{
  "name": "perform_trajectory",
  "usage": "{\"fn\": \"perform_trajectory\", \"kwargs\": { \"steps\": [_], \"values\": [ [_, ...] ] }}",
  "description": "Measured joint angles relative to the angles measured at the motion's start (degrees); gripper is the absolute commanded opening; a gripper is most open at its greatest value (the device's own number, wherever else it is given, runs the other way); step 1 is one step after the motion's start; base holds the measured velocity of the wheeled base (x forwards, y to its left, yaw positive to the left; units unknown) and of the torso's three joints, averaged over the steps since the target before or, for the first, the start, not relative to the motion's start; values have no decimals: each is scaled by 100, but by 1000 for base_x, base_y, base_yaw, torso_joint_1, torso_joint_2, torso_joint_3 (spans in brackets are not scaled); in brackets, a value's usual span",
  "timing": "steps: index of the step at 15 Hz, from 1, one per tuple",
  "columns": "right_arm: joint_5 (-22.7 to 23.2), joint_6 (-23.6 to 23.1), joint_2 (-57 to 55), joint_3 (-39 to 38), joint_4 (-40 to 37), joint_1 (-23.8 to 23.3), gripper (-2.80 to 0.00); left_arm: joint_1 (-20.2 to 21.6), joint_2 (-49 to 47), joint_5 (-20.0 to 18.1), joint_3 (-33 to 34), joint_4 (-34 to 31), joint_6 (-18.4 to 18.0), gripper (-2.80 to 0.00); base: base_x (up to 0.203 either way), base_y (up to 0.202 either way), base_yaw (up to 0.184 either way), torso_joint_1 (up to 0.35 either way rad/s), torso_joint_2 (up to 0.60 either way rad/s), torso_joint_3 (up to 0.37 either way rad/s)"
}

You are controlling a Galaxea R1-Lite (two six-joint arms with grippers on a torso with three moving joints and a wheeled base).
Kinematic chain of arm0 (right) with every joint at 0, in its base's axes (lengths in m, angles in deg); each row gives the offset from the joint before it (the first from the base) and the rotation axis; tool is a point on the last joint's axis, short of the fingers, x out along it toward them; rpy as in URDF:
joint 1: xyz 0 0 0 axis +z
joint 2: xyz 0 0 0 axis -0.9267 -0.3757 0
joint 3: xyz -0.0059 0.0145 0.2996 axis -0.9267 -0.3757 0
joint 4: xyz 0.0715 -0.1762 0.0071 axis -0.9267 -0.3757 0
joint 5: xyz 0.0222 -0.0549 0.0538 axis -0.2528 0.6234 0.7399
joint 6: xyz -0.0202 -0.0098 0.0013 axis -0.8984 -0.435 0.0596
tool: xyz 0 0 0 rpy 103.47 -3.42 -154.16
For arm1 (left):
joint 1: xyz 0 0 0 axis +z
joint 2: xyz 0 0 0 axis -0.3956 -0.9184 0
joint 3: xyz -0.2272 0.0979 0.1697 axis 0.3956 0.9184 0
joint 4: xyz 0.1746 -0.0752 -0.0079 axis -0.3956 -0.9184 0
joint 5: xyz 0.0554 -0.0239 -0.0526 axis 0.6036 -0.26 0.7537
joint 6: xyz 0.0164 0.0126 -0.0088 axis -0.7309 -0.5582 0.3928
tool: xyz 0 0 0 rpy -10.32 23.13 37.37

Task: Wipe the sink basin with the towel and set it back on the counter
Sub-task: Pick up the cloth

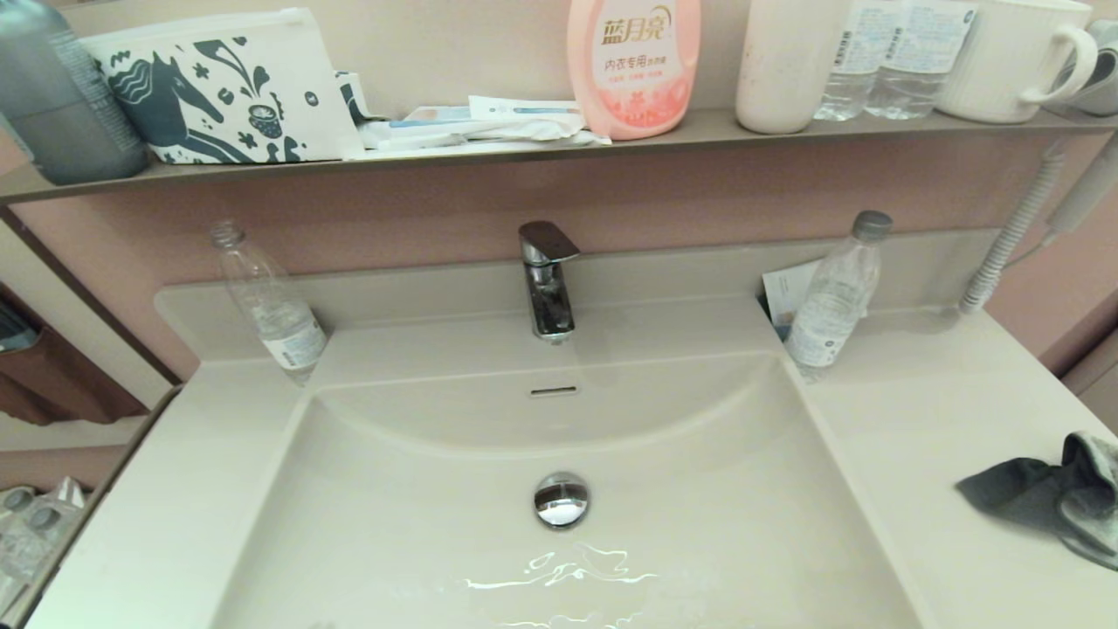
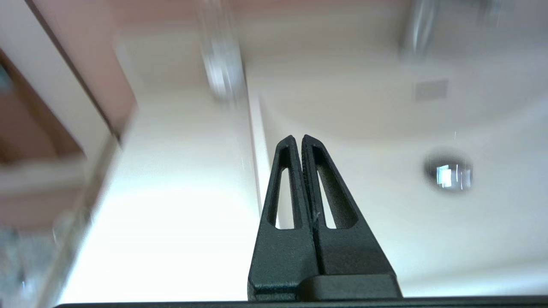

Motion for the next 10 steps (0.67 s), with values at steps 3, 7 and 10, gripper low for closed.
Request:
{"fn": "perform_trajectory", "kwargs": {
  "steps": [3, 7, 10],
  "values": [
    [0, 0, 0, 0, 2, 0, -280, 17, 383, -37, 263, -326, 9, -280, 0, 0, 0, 0, 0, 0],
    [0, 0, 0, 0, 2, 0, -280, 19, 514, -39, 627, -453, 3, -280, 0, 0, 0, 0, 0, 0],
    [0, 0, 0, 0, 2, 0, -280, 19, 528, -20, 655, -555, 27, -280, 0, 0, 0, 0, 0, 0]
  ]
}}
